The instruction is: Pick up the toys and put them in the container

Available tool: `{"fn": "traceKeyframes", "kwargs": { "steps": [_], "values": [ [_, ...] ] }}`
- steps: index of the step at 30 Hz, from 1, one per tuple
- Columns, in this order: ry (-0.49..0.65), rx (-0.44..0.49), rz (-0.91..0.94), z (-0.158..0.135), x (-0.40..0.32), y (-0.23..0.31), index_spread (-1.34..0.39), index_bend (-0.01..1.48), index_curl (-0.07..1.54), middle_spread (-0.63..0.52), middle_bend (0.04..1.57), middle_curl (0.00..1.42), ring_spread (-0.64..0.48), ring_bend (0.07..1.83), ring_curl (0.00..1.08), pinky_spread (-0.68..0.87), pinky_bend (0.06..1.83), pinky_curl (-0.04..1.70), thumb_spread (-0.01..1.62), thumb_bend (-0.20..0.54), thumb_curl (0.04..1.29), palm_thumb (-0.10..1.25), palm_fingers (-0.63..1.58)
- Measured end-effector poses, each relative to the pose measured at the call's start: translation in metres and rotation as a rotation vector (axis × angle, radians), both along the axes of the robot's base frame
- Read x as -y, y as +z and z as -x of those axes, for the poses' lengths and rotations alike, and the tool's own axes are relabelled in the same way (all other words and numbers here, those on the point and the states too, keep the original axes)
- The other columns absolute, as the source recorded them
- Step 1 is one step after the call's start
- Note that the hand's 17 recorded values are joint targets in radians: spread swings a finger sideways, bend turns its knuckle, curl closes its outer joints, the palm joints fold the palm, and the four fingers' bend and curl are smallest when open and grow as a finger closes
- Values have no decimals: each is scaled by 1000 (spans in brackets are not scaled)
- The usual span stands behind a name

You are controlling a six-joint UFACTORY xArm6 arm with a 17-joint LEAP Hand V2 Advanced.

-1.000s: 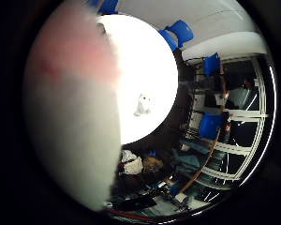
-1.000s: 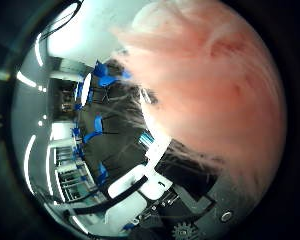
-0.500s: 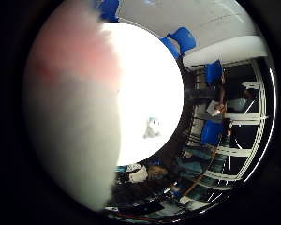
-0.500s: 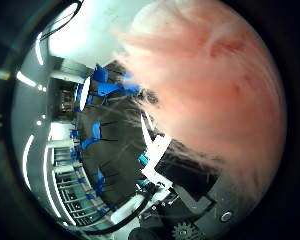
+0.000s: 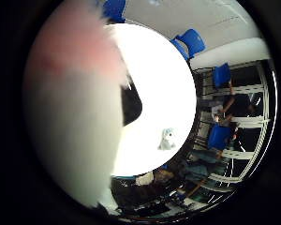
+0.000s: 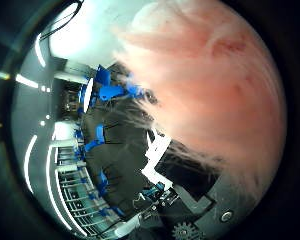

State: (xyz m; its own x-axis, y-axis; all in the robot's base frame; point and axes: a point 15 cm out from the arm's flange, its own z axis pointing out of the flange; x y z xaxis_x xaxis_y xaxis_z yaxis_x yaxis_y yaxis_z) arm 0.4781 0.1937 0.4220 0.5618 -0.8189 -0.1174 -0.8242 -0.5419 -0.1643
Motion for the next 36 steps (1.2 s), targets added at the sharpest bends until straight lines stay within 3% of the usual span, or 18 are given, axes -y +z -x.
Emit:
{"fn": "traceKeyframes", "kwargs": {
  "steps": [1, 2, 3, 5, 9, 14, 19, 28, 36],
  "values": [
    [5, -8, -3, 2, 0, -1, -323, 454, 916, -244, 937, 882, -279, 1131, 727, -438, 889, 977, 1201, -31, 480, 698, 967],
    [8, -14, -3, 3, 0, -1, -345, 311, 876, -255, 853, 844, -286, 1096, 706, -480, 909, 949, 1207, -29, 459, 672, 761],
    [10, -24, 0, 5, 1, -2, -387, 273, 841, -258, 769, 812, -281, 1040, 684, -453, 881, 947, 1207, -30, 444, 650, 564],
    [30, -53, 10, 12, 3, -7, -487, 285, 735, -216, 567, 705, -187, 864, 592, -254, 746, 925, 1206, -28, 402, 603, 257],
    [94, -98, 26, 22, 7, -15, -530, 266, 592, -106, 365, 551, 63, 606, 443, 187, 671, 851, 1202, -22, 357, 565, 92],
    [123, -135, 36, 28, 20, -19, -524, 171, 448, -1, 229, 430, 201, 452, 337, 495, 610, 703, 1186, -21, 326, 540, 55],
    [118, -146, 36, 28, 35, -19, -504, 161, 357, 30, 194, 380, 234, 403, 297, 571, 570, 598, 1179, -20, 312, 537, 58],
    [33, -192, 37, 39, 94, -8, -439, 154, 286, 36, 194, 342, 239, 363, 268, 557, 545, 479, 1176, -24, 293, 496, 77],
    [-92, -284, 54, 78, 175, 11, -387, 146, 251, 68, 200, 336, 252, 354, 261, 523, 556, 412, 1161, -25, 267, 403, 40]
  ]
}}
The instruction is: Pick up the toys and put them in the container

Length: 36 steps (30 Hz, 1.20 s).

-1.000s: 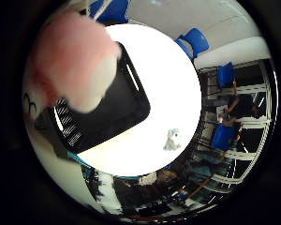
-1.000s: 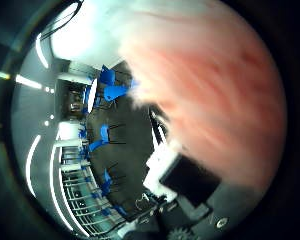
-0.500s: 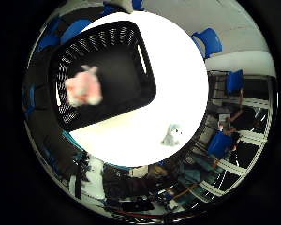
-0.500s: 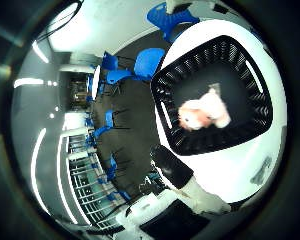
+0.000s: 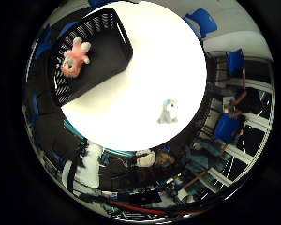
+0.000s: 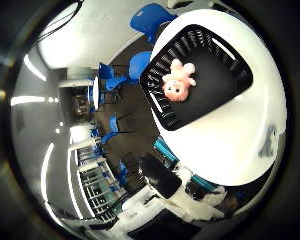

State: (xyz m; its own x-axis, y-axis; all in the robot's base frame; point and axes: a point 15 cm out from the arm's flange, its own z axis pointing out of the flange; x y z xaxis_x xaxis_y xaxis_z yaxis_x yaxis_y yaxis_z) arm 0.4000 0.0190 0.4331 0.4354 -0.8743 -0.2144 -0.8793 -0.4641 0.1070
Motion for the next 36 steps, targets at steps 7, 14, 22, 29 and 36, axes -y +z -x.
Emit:
{"fn": "traceKeyframes", "kwargs": {
  "steps": [7, 14, 22, 29, 36],
  "values": [
    [-21, 18, 104, 35, 90, 21, -380, 154, 249, 69, 197, 334, 254, 331, 254, 491, 543, 368, 1138, -22, 262, 368, 12],
    [-116, -40, 106, 77, 175, -11, -373, 151, 247, 82, 196, 328, 256, 318, 252, 479, 553, 339, 1132, -21, 263, 366, 15],
    [-249, -25, 147, 92, 243, -56, -341, 151, 243, 136, 205, 332, 271, 320, 256, 485, 570, 322, 1119, -21, 262, 361, 32],
    [-385, 17, 173, 86, 282, -96, -304, 153, 248, 176, 204, 331, 283, 321, 255, 506, 581, 309, 1114, -21, 264, 373, 50],
    [-530, 17, 182, 65, 307, -139, -269, 149, 251, 198, 200, 331, 285, 318, 254, 513, 590, 305, 1118, -21, 269, 384, 51]
  ]
}}
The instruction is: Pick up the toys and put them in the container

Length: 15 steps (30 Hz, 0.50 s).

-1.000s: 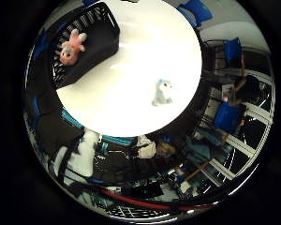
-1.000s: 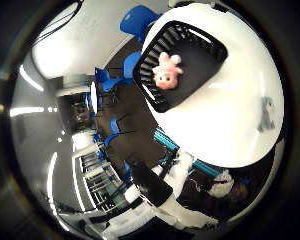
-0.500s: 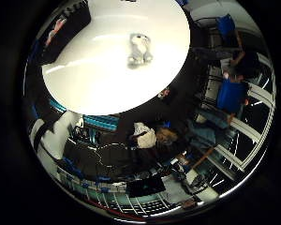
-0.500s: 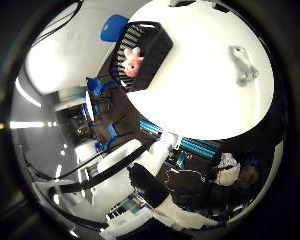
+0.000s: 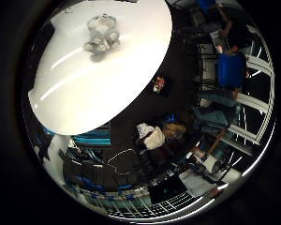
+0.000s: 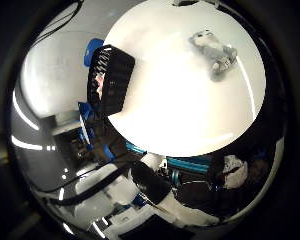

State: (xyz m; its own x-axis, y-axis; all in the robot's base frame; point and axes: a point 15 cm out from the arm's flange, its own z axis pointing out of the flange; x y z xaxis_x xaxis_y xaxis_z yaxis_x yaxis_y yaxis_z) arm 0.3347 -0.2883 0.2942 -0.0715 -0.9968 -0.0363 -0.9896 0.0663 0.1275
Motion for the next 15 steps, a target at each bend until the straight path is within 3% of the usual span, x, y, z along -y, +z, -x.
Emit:
{"fn": "traceKeyframes", "kwargs": {
  "steps": [8, 15],
  "values": [
    [-145, 88, -46, -40, 7, -36, -248, 151, 253, 212, 199, 327, 298, 333, 258, 517, 599, 298, 1137, -18, 278, 437, 53],
    [-227, 69, -49, -52, 6, -53, -235, 153, 255, 217, 199, 329, 303, 336, 256, 519, 607, 292, 1143, -21, 280, 440, 62]
  ]
}}
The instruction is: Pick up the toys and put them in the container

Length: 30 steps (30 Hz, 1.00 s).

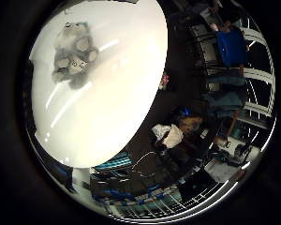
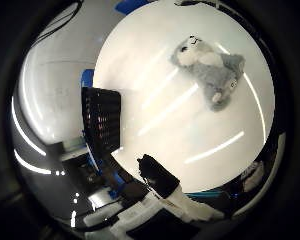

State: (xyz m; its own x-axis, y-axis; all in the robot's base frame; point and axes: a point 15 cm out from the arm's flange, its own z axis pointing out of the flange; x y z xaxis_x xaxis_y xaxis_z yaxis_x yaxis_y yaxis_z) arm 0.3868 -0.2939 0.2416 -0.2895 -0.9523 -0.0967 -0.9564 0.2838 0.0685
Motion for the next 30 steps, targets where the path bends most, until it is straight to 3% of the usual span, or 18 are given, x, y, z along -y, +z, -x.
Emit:
{"fn": "traceKeyframes", "kwargs": {
  "steps": [16, 30],
  "values": [
    [-54, -4, 16, -61, -14, -24, -221, 151, 255, 230, 196, 328, 306, 358, 255, 523, 623, 284, 1145, -20, 283, 461, 59],
    [-7, -40, 19, -82, -39, -58, -214, 147, 252, 229, 211, 332, 308, 366, 253, 524, 643, 277, 1138, -19, 288, 477, 63]
  ]
}}
